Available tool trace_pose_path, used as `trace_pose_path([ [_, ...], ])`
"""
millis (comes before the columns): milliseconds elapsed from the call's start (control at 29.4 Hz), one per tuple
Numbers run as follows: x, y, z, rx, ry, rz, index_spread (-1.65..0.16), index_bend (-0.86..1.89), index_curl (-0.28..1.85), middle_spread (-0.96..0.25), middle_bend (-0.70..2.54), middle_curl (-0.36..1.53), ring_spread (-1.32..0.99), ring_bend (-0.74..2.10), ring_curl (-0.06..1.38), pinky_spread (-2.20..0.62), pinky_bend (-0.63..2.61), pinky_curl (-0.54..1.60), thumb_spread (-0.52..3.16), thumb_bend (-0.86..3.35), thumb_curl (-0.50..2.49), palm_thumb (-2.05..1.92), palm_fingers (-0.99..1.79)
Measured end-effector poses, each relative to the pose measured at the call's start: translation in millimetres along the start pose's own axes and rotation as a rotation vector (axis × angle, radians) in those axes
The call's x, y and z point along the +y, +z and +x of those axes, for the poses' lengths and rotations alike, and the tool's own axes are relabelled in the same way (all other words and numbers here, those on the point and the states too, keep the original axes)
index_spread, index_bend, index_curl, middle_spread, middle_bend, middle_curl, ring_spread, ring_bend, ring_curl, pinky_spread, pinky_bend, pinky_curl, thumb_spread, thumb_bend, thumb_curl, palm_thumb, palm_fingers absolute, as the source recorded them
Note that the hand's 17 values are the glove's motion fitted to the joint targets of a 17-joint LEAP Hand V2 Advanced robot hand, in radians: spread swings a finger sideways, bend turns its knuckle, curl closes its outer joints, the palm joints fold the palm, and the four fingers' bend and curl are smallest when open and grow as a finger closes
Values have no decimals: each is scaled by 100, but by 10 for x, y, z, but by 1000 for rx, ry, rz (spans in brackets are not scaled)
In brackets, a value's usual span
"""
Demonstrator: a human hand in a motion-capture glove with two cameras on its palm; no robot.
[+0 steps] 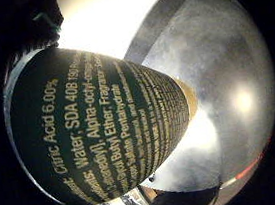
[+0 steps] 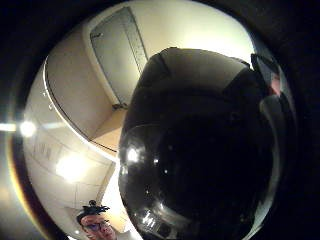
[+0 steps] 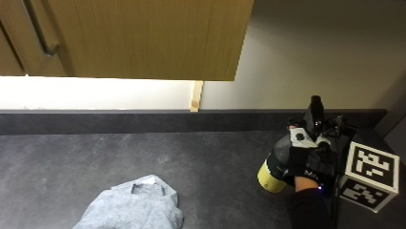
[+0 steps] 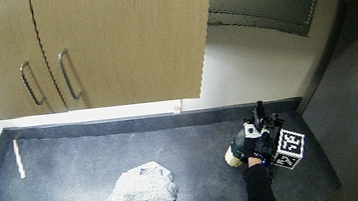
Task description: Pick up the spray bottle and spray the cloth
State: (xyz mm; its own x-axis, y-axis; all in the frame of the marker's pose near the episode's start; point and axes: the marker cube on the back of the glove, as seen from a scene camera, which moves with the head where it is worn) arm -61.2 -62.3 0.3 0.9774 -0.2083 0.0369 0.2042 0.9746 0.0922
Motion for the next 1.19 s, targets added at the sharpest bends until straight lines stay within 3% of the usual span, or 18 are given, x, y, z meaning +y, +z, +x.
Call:
trace_pose_path([
  [374, 407, 327, -308, -22, -29, -163, -8, 46, 53, 2, 35, 51, 1, 24, 42, 11, 15, 15, 83, -2, 67, 116, 98],
  [681, 1373, 1440, -822, -148, -34, -487, -7, 44, 54, 1, 33, 51, 0, 22, 43, 11, 16, 16, 78, -2, 69, 118, 102],
  [1191, 1256, 1450, -640, -90, -33, -580, -7, 38, 55, 3, 30, 53, -2, 23, 46, 7, 18, 22, 71, -2, 70, 119, 110],
])
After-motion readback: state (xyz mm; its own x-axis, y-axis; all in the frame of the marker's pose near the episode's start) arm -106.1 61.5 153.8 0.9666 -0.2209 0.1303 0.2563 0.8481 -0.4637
